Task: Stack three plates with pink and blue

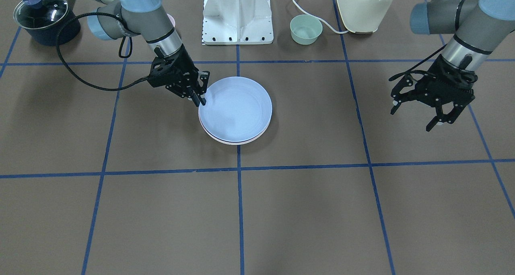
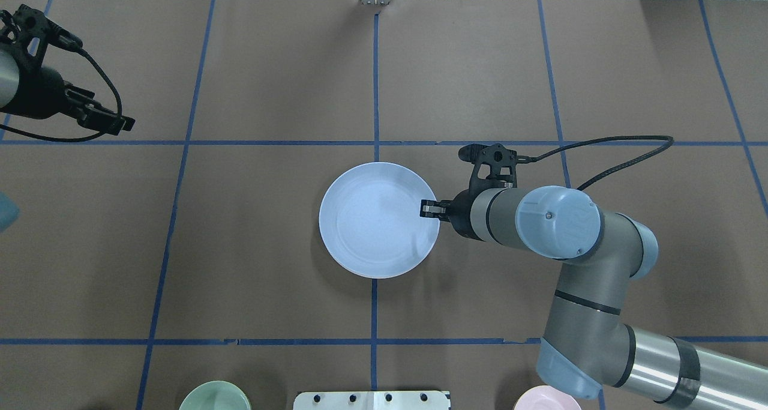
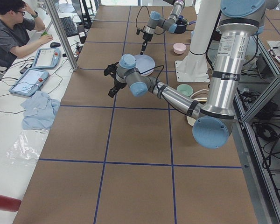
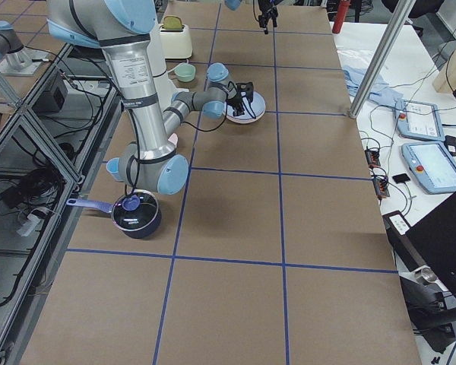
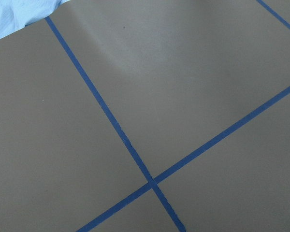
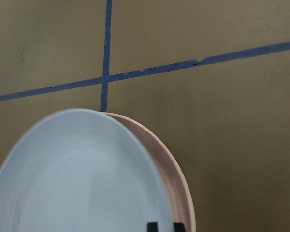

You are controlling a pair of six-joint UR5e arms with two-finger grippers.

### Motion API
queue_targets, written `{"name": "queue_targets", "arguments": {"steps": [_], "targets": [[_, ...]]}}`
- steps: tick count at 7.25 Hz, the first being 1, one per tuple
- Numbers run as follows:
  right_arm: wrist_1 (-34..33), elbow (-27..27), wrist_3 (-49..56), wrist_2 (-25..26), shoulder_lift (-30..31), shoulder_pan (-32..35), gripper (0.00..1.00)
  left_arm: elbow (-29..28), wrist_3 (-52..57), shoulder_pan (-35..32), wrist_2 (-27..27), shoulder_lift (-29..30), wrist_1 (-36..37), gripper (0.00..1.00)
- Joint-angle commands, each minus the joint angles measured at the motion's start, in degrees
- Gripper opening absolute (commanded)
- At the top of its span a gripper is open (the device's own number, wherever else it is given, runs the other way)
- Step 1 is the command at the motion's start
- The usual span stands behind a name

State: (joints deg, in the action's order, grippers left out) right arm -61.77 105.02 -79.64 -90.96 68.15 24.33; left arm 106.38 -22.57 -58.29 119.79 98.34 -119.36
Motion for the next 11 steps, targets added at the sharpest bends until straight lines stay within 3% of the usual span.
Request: {"name": "queue_targets", "arguments": {"steps": [1,2,4,7,9,11], "targets": [[-5.9,0.0,0.1,1.1,-3.8,0.2,1.00,0.0,0.2,0.0,0.1,0.0,0.0,1.00],[-6.2,0.2,0.9,0.3,-3.8,2.2,1.00,0.0,0.2,0.0,0.1,-0.1,0.0,1.00],[-13.5,0.4,6.5,-9.1,-3.7,11.0,1.00,-0.6,0.3,-0.1,0.0,-0.6,-0.1,1.00],[-27.8,0.0,33.4,-18.2,-1.8,25.5,1.00,-4.5,1.0,-0.2,-0.3,-3.1,-0.1,1.00],[-27.3,-1.1,43.0,-26.0,4.4,35.0,1.00,-9.1,2.0,-4.3,-0.1,-3.5,0.0,1.00],[-27.2,-8.2,66.9,-37.7,9.2,46.7,1.00,-9.7,6.6,-12.4,0.5,-5.6,1.9,1.00]]}}
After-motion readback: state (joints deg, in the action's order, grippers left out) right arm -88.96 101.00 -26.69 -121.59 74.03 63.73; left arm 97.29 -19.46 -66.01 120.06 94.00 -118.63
